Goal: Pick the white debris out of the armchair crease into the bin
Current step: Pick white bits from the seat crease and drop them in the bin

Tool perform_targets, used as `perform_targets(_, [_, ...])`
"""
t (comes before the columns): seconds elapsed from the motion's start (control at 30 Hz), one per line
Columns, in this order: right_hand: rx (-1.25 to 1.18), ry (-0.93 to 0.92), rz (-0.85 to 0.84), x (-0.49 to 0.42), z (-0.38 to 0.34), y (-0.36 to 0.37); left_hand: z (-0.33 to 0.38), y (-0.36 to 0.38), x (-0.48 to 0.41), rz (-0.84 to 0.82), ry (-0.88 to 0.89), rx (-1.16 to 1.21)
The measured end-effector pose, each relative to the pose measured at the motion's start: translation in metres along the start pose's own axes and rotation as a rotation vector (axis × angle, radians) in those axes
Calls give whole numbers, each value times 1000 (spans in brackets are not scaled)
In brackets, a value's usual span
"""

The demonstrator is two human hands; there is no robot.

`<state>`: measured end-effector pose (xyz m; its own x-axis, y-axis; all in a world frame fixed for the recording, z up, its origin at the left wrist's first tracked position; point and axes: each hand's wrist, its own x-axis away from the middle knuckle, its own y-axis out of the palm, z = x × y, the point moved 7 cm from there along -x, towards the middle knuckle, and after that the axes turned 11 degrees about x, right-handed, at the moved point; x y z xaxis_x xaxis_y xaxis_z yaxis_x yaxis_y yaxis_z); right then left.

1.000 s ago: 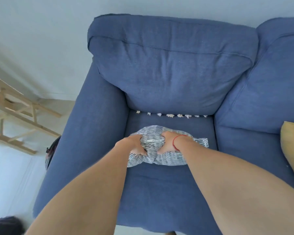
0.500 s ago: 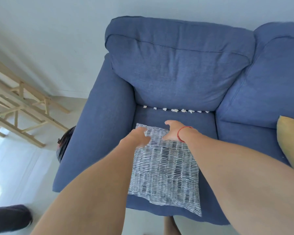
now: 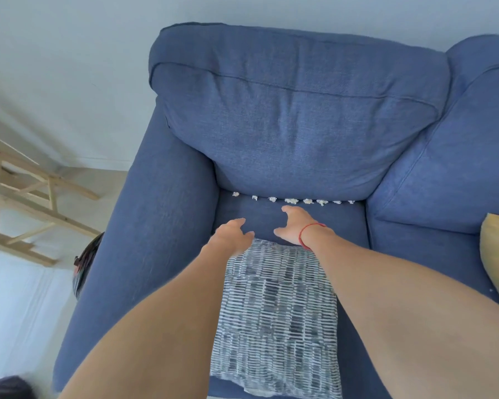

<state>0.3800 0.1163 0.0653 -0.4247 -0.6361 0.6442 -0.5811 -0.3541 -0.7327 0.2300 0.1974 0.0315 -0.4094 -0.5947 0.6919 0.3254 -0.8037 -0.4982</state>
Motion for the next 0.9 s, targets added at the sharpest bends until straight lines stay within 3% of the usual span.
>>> perform_targets(0.2, [13, -9, -34, -55, 9, 5, 1, 3, -46, 26, 0, 66])
perform_targets(0.4, [-16, -34, -93, -94, -1, 17, -17, 4, -83, -60, -142, 55])
perform_targets(0.9, [-5, -71, -182, -238, -27, 82, -30, -5, -241, -97, -23, -129])
